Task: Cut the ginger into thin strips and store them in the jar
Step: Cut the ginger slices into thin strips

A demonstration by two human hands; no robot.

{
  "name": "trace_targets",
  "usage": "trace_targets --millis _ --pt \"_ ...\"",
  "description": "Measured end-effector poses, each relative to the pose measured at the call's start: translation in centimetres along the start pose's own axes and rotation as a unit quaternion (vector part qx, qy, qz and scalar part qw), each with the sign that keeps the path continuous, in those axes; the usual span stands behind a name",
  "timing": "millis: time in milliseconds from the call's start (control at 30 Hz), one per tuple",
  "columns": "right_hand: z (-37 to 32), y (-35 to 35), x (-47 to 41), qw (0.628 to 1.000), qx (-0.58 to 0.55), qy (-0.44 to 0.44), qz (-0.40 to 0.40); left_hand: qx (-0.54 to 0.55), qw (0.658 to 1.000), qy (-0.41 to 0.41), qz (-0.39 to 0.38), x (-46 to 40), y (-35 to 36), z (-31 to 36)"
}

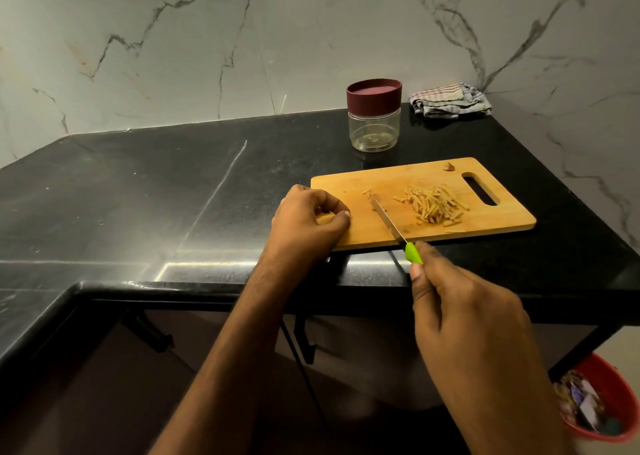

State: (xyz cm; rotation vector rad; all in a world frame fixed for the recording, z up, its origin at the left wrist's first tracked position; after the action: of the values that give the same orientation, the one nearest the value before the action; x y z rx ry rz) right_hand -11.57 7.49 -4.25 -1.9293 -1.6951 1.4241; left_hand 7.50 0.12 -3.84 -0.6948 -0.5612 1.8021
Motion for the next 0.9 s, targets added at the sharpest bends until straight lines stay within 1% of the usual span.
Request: trace_targets --millis 133,333,467,533,600,700,900 --pt "0.0 -0.6 0.1 1.0 -0.007 -0.009 0.011 0.002 1.0 0.011 -0.002 -0.1 0.2 -0.3" --pt "-0.7 0.0 0.4 1.0 -0.007 -0.03 -0.007 0.016 1.0 0.026 0.008 -0.2 0.2 -0.7" --pt "-1.3 0.7 0.4 0.998 -0.021 -0.046 -0.023 0.084 0.995 0.02 0.04 -0.2 0.1 -1.2" --pt "-1.5 1.3 0.1 0.998 -0.017 -0.046 -0.041 0.098 0.994 0.017 0.047 -0.1 0.1 -1.4" --pt "-1.5 1.7 -0.2 0.998 -0.012 -0.038 -0.05 0.085 0.995 0.02 0.05 -0.2 0.1 -1.4" --pt "-1.1 1.5 -0.6 0.999 0.009 -0.018 -0.039 0.072 0.996 0.026 0.051 -0.3 0.0 -1.3" --pt "0.4 0.7 -0.5 0.997 0.069 0.024 -0.032 0.036 0.998 0.042 0.018 -0.2 0.4 -1.0"
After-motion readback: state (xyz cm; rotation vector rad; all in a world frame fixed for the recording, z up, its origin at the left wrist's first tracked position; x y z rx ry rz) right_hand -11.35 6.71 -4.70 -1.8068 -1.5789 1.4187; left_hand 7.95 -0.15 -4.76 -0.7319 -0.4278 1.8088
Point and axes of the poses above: each hand's wrist, its own x-axis away from the middle knuckle, its own y-axis out of the palm, z = x × y, the point moved 5 cm from there along -x, towards the middle knuckle
